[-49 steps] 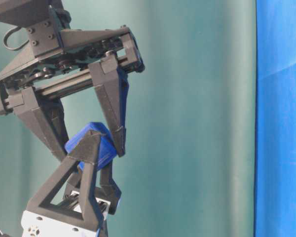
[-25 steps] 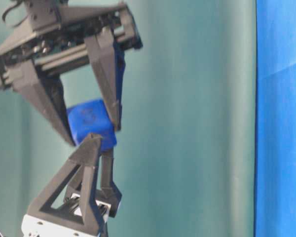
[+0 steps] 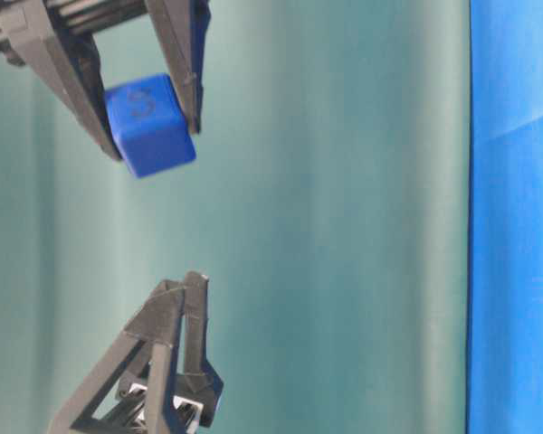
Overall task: Handover the blue block to the right arm after grasping it with the left arm, then place it in the designated position.
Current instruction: 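Pull the cube back right with the right gripper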
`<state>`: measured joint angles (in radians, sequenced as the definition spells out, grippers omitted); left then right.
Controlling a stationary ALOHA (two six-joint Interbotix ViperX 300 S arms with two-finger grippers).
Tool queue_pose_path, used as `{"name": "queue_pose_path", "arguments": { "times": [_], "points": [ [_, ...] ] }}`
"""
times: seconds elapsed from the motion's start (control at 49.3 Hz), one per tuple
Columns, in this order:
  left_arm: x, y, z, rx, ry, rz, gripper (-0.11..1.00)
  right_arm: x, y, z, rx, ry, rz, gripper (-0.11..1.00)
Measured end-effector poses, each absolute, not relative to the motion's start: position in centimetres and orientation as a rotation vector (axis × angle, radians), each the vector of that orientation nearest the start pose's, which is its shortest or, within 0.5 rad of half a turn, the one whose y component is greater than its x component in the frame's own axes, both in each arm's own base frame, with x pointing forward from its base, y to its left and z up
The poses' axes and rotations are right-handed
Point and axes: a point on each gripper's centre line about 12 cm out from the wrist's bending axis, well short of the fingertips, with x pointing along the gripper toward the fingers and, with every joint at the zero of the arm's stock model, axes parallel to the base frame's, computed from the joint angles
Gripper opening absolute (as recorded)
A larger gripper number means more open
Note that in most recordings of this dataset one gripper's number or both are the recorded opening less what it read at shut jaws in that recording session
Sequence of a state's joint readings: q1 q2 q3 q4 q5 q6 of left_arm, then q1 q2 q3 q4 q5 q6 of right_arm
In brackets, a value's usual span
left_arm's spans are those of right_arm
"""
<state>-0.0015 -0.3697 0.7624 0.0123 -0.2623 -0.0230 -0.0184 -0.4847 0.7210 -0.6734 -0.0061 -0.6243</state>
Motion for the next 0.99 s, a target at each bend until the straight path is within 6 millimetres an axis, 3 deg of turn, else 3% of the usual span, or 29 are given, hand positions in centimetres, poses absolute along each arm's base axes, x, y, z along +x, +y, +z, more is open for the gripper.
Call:
{"name": "queue_pose_path", "arguments": {
  "times": [0.527,0.811,0.993],
  "points": [
    [34.03,-0.09,29.85,-0.010,0.129,-0.004,0.93,31.74,-0.35,32.21,-1.210,0.223,0.134,0.43],
    [34.03,-0.09,29.85,0.009,0.129,-0.005,0.93,31.62,-0.27,32.41,-0.818,0.229,0.086,0.43],
    [34.03,-0.09,29.85,0.026,0.129,-0.006,0.93,31.47,-0.25,32.66,-0.476,0.227,0.044,0.43]
  ]
}}
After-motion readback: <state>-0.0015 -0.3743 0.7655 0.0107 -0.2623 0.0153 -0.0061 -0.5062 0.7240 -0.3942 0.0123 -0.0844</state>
